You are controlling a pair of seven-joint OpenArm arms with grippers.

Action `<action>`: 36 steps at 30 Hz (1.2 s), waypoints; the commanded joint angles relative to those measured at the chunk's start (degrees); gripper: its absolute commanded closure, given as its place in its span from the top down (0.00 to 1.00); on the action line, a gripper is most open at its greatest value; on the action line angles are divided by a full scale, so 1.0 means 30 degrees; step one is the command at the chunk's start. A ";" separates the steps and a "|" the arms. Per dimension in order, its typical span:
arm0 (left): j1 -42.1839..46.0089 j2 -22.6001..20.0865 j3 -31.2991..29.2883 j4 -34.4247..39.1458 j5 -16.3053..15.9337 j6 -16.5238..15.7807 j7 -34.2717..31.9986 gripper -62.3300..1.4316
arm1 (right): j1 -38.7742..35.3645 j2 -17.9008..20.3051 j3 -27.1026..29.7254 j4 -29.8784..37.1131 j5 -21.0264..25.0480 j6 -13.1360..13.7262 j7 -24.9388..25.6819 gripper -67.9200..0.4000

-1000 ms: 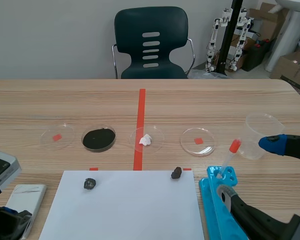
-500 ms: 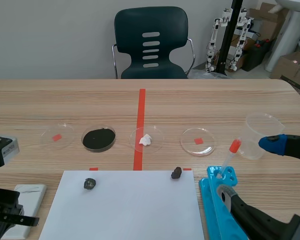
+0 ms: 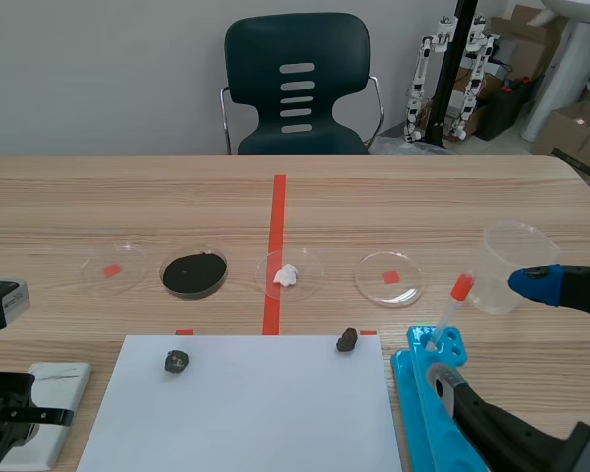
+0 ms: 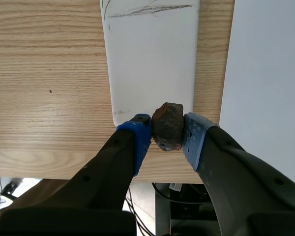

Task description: Rub the mineral on the streak plate below the first streak

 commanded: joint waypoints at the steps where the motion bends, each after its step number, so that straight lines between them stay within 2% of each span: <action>1: -0.0255 0.0204 -0.0168 -0.0182 -0.0146 -0.0160 -0.0022 0.13 | 0.0175 0.0000 -0.0015 0.0284 0.0270 -0.0007 0.0284 1.00; 19: -0.1457 0.0291 -0.0175 -0.2616 -0.0284 -0.0510 -0.0641 0.13 | 0.0175 0.0000 -0.0015 0.0284 0.0270 -0.0007 0.0291 1.00; 26: -0.1450 0.0291 -0.0168 -0.3264 -0.1137 -0.0670 -0.1144 0.13 | 0.0175 0.0000 -0.0015 0.0284 0.0270 -0.0007 0.0291 1.00; 36: -0.1450 0.0284 -0.0168 -0.3483 -0.1129 -0.0809 -0.1158 0.13 | 0.0175 0.0000 -0.0015 0.0284 0.0270 -0.0007 0.0291 1.00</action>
